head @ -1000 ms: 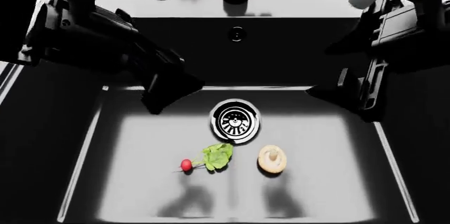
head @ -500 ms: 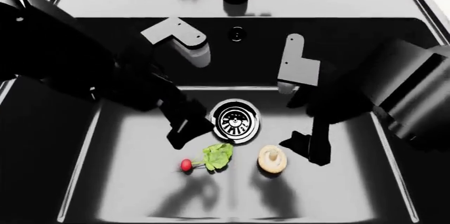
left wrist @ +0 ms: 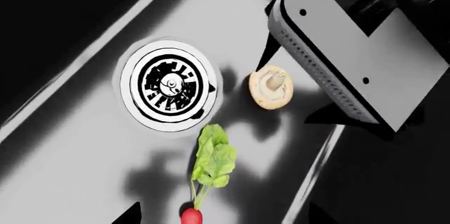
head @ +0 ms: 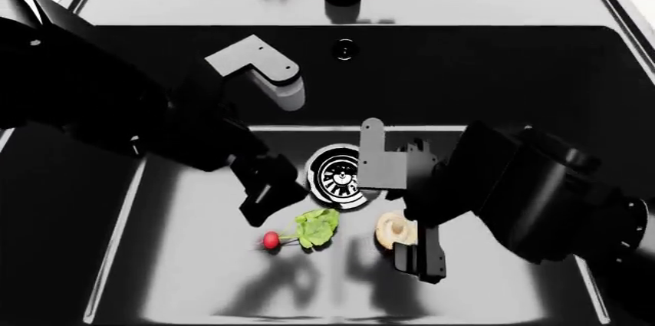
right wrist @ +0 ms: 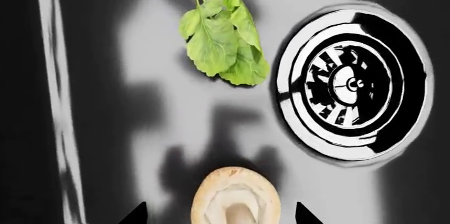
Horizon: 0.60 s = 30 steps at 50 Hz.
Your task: Pick up the fruits and vegetables and place them in the sink. Turn on the sink faucet to wash them. Then turn the sink off and put them in the tray.
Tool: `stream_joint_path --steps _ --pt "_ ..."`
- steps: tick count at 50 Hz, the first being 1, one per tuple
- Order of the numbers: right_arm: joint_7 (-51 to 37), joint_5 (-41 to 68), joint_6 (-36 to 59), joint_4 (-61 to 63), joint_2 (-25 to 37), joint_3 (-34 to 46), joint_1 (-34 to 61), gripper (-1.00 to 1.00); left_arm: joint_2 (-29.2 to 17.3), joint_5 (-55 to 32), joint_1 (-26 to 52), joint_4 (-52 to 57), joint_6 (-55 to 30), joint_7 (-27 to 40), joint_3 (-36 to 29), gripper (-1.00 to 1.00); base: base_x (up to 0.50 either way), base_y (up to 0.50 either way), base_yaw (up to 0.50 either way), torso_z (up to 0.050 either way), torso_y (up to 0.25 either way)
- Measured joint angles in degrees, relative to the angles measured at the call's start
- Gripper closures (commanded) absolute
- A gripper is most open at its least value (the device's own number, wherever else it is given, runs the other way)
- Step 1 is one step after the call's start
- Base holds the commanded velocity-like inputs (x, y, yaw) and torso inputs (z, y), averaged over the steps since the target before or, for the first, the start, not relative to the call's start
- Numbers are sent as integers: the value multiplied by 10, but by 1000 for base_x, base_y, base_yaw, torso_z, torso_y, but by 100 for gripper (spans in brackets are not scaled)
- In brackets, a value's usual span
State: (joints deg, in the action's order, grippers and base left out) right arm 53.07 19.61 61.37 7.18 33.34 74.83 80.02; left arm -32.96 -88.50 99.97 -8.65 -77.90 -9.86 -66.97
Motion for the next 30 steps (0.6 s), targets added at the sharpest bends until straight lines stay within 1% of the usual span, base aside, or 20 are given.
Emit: stream_joint_path --steps 8,17,18,30 --pt "-10 -21 -25 -21 -17 27 -16 -100 -4 -6 -4 3 2 4 -1 -100 0 0 0 0 0" --pt "-18 -38 -45 -39 -24 51 -16 -100 -5 -12 -8 5 3 9 -3 -100 0 0 0 -2 -2" --pt "-19 -40 -47 -40 -24 54 -15 100 -5 -13 -8 5 4 10 -3 -100 0 0 0 0 -10" --pt "-27 -47 -59 -54 -28 65 -13 100 -7 -19 -13 7 6 15 -6 -100 0 0 0 -5 -6"
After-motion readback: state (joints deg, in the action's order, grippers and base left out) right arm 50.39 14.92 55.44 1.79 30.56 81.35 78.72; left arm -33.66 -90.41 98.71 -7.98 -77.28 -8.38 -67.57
